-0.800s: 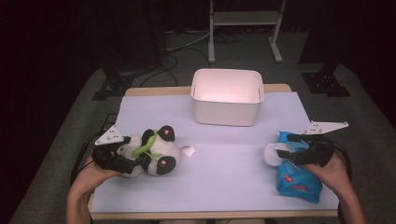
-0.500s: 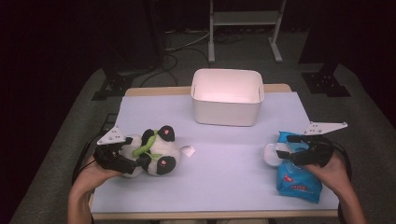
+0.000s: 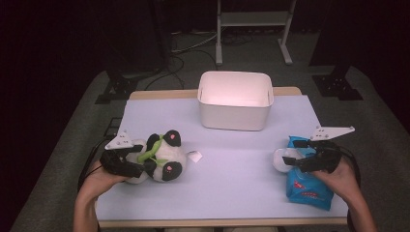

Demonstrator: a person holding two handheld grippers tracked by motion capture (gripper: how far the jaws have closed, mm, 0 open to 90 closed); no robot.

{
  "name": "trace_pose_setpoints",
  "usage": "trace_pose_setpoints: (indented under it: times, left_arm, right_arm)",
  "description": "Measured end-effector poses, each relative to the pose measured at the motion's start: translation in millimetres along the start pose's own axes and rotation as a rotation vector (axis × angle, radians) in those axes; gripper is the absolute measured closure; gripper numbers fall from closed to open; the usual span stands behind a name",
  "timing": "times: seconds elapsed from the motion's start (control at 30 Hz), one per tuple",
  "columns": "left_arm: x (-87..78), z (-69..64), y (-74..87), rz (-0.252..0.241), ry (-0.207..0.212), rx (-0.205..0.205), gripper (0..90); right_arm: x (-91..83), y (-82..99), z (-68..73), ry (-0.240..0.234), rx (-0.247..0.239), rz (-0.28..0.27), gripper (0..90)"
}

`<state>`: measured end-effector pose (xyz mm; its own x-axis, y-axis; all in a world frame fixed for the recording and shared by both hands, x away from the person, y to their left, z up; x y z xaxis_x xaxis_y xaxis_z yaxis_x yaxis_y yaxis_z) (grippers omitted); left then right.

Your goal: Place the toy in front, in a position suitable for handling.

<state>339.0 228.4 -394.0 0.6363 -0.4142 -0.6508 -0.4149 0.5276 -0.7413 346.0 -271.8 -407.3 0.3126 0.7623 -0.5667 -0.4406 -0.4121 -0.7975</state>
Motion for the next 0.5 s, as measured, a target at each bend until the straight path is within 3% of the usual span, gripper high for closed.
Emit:
trace_pose_setpoints:
  times: [0.13, 0.17, 0.2, 0.3, 0.5]
  left_arm:
    - [3.8, 0.5, 0.4, 0.009, 0.001, -0.026, 40.7]
    - [4.7, 0.0, 0.2, 0.010, 0.007, -0.032, 40.7]
    - [7.9, -1.5, -0.6, 0.014, 0.015, -0.043, 47.9]
    - [10.4, -4.5, -1.5, 0.014, 0.015, -0.035, 60.9]
    - [10.9, -3.6, -5.3, 0.014, -0.007, -0.059, 68.6]
  right_arm:
    - [-0.9, -0.6, 1.3, -0.001, -0.001, -0.004, 20.1]
    - [-1.0, -1.1, 1.8, 0.001, -0.003, -0.006, 20.1]
    - [-1.4, -2.0, 3.3, 0.002, -0.007, -0.006, 20.3]
    - [-1.9, -2.8, 4.9, 0.005, -0.014, -0.005, 20.3]
    - [-4.3, -3.8, 6.6, 0.010, -0.023, -0.008, 20.3]
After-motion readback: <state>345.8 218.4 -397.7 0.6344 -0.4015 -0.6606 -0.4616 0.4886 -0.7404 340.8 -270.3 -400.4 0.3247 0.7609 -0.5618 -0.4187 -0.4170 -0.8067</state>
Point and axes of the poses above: each handheld gripper's, and its own axes: x roughly forward along the jaws, y roughly out of its underside, z roughly to its left, the point moved 6 cm from there along x, roughly forward along the jaws, and after that the axes turned 12 degrees about -y, right-handed, at the moved point
